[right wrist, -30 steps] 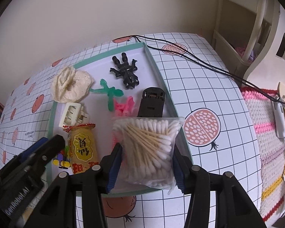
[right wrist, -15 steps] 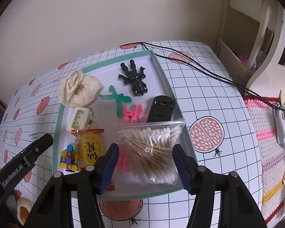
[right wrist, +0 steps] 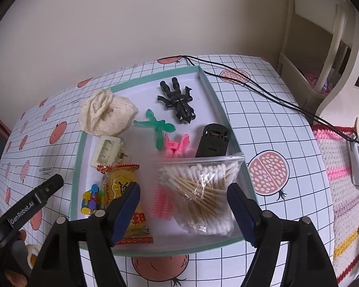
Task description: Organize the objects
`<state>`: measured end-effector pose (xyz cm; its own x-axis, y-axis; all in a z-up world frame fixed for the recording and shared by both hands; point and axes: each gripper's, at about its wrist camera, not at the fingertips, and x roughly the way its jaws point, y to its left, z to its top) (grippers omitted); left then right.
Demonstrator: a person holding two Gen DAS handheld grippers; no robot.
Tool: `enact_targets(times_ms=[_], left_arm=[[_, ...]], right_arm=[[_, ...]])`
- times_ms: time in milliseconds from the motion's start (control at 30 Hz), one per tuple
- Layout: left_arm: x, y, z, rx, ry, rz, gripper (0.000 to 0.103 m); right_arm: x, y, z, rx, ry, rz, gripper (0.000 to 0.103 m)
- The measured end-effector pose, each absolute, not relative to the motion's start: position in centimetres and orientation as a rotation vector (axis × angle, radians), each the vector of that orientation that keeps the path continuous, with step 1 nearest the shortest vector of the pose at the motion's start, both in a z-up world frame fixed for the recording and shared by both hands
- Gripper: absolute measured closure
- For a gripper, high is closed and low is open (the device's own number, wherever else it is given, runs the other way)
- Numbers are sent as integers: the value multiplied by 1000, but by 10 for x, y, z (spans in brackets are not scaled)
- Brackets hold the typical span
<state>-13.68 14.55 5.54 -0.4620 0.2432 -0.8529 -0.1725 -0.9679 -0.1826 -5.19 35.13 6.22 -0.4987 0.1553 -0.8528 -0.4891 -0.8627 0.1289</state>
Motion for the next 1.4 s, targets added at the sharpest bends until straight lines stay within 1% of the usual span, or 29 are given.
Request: enact_targets(times_ms=[33,67,100,233,267,300,733,1400], left_arm=[[-137,143,56,-1469,-100,2506,17],[-137,141,56,-1465,-97,2516,11],[-138,139,56,-1459,-96,2530,11],[-141,131,57,-1457,-98,2549,9],[-142,128,58,-1452,-97,2561,4],[-142,127,58,-1449,-98,2568,0],[-146,121,67,-1403,-102,2601,0],[-139,95,95,-1305,-85,2678,0]], right_arm=[[-52,350,62,-1300,505,2382,21],[-53,350,63,-1298,503,2384,16],[-53,349,63,-1294,502,2387,11],[-55,347,64,-1284,507,2396,4],[-54,347,65,-1281,504,2397,1],[-54,346,65,-1277,504,2398,0],[-57,341,70,-1255,488,2413,0],[-54,324,85,-1218,461,2452,0]])
